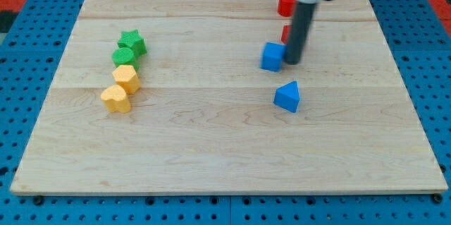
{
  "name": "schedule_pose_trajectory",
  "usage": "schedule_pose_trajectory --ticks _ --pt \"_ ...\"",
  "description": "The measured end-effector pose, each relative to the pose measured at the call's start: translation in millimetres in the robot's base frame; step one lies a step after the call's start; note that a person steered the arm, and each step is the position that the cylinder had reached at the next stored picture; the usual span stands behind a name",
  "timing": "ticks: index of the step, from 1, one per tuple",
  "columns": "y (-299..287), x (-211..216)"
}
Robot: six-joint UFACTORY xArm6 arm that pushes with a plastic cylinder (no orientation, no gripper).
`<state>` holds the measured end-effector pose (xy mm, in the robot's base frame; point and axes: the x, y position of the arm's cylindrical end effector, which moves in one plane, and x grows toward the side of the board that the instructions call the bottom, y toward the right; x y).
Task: Push the blue cube towards the center
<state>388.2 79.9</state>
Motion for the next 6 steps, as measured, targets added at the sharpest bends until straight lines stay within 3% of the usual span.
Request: schedule_pose_trajectory --ticks 1,2,4,5,6 --pt "-11 8" --pt "90 -4" --pt "75 -47" --pt "92 -98" --pt "40 -89"
